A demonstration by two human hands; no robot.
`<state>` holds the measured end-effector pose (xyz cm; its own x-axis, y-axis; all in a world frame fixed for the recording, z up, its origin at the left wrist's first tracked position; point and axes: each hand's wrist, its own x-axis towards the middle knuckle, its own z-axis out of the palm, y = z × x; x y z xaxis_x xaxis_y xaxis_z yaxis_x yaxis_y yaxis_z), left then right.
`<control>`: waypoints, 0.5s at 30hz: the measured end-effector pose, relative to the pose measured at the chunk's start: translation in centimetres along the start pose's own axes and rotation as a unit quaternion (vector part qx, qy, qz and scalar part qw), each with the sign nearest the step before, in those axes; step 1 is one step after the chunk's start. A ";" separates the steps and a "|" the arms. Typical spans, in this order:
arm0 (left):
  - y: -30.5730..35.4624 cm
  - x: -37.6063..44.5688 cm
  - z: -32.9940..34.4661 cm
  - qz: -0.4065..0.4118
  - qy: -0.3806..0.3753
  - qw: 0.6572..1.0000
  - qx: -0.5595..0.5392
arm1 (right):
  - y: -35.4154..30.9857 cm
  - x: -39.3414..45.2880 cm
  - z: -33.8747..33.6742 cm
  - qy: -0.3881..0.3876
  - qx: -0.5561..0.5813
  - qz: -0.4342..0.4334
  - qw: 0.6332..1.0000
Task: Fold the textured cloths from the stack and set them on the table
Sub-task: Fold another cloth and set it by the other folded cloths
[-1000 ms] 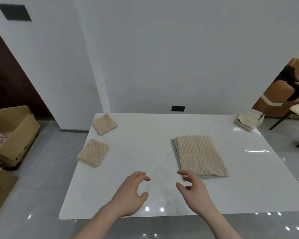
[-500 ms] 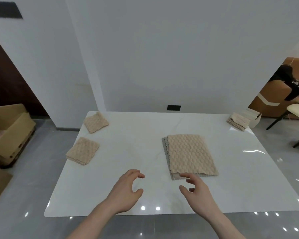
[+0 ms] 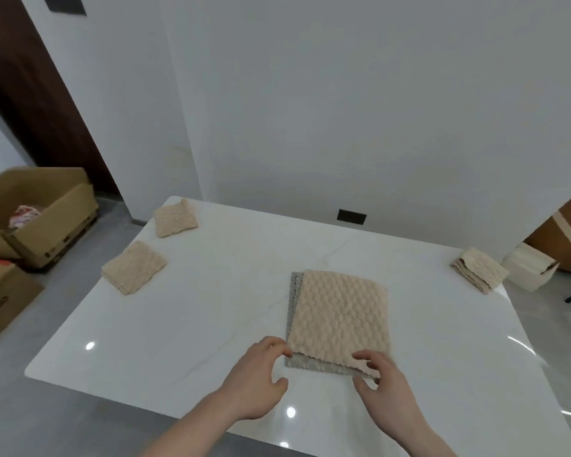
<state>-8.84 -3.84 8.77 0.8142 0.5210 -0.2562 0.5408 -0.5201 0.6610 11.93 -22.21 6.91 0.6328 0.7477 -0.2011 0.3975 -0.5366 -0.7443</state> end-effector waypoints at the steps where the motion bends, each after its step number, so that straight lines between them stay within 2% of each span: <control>1: 0.0 1.2 0.7 0.000 -0.005 1.000 0.002 | 0.9 0.9 -0.1 0.002 -0.006 0.004 1.000; 5: -1.5 7.2 3.6 0.015 -0.001 0.999 0.031 | 4.7 4.9 0.8 0.026 -0.034 -0.005 0.999; 10: -6.7 14.5 9.7 0.067 0.032 0.994 0.081 | 12.6 9.7 4.6 0.044 -0.073 -0.025 0.996; 15: -10.7 15.7 15.4 0.128 0.164 0.973 0.100 | 18.0 10.6 9.5 0.191 -0.156 -0.092 0.965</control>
<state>1.37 -0.52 -13.22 0.8342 0.5280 0.1588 0.3866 -0.7654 0.5145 19.50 -20.21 -14.71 0.7078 0.6749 0.2087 0.6687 -0.5448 -0.5060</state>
